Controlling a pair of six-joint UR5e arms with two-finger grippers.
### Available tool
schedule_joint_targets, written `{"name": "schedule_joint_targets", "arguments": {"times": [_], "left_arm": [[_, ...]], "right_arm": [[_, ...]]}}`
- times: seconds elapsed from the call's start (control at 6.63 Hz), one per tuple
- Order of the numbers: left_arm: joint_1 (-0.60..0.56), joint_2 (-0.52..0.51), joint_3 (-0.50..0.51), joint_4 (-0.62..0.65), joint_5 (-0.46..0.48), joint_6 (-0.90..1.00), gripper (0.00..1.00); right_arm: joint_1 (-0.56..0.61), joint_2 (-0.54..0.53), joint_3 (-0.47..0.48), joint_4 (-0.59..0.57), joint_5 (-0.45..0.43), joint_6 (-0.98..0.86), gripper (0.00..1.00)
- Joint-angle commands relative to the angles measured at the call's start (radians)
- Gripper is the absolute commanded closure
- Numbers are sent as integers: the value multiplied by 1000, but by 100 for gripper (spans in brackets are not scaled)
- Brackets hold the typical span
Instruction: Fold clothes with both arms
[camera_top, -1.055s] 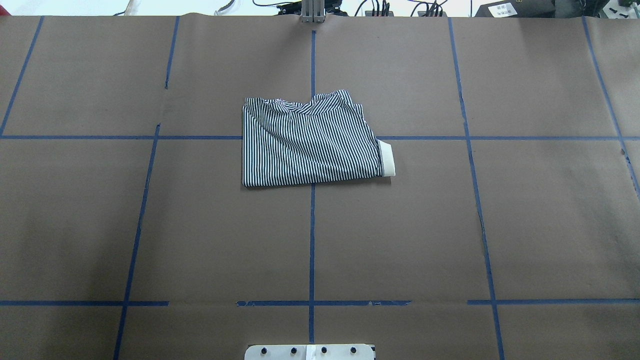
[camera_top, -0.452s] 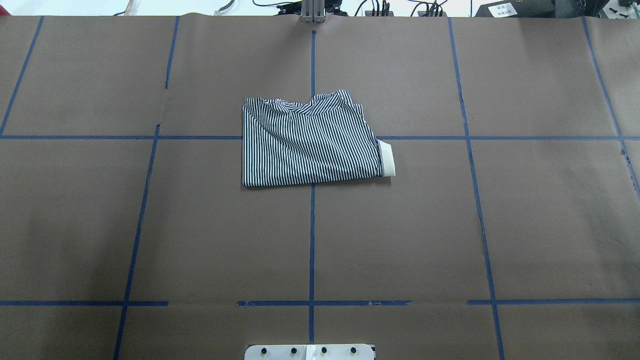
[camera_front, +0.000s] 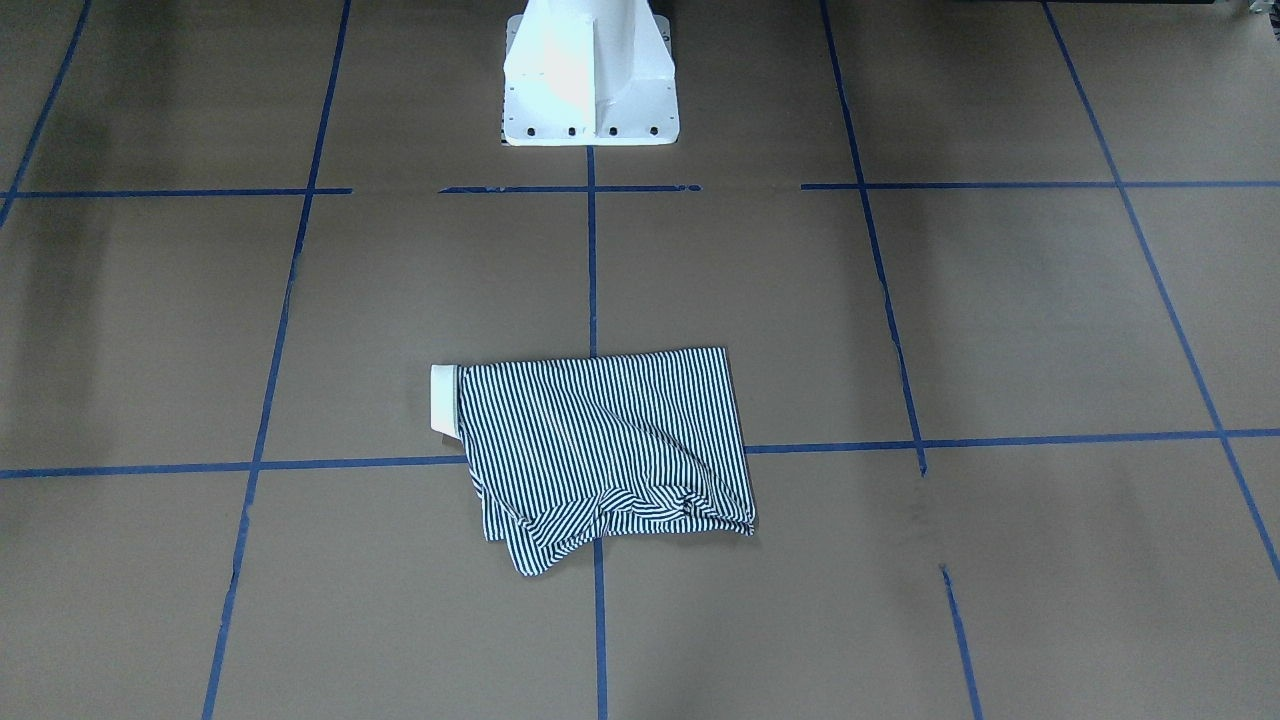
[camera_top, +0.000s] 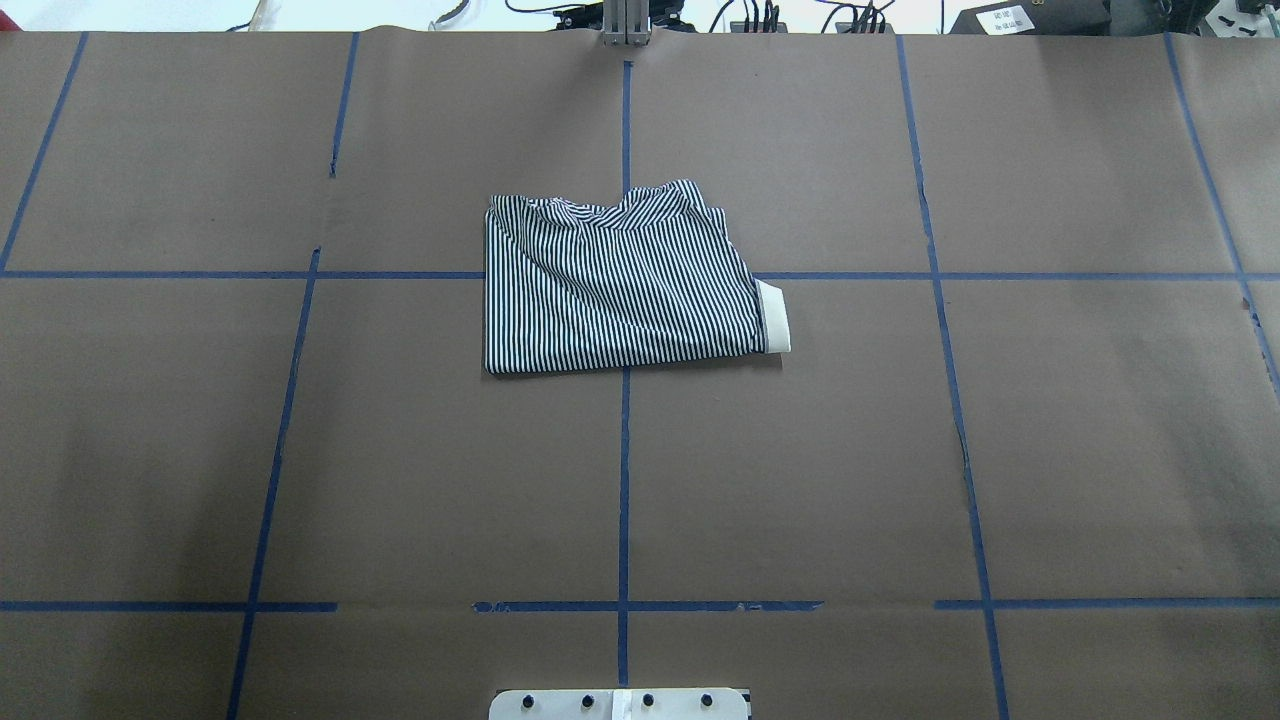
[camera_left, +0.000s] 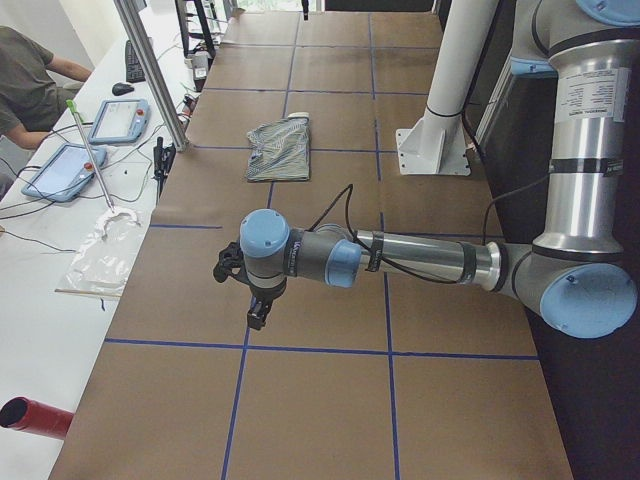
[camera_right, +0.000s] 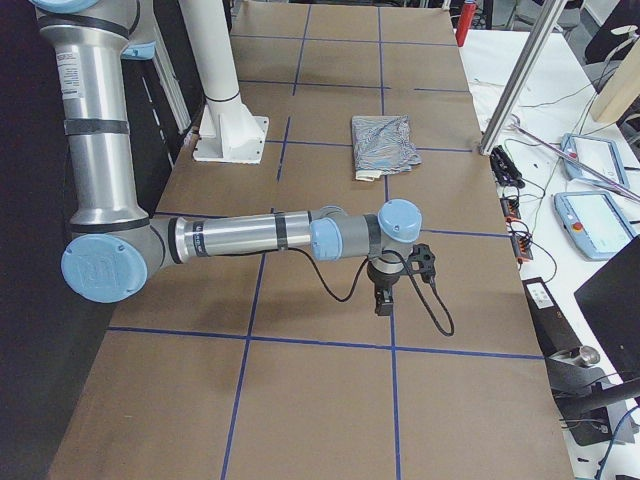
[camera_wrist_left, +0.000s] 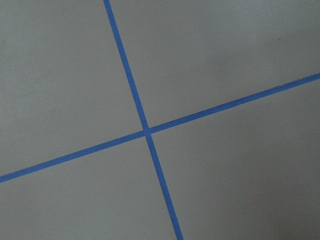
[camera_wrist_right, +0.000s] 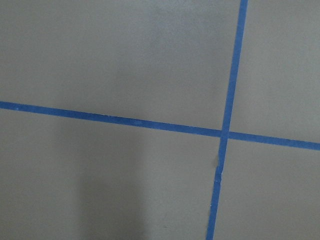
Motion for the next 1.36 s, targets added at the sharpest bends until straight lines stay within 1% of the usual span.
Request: {"name": "schedule_joint_targets", "arguments": {"times": [0.0, 1.21], "left_arm": [[0, 0, -1, -3, -5, -1, 0], [2, 6, 17, 12, 10, -19, 0]], "right_arm": [[-9, 0, 0, 21, -53, -4, 0], [-12, -4, 0, 29, -47, 1, 0]]}}
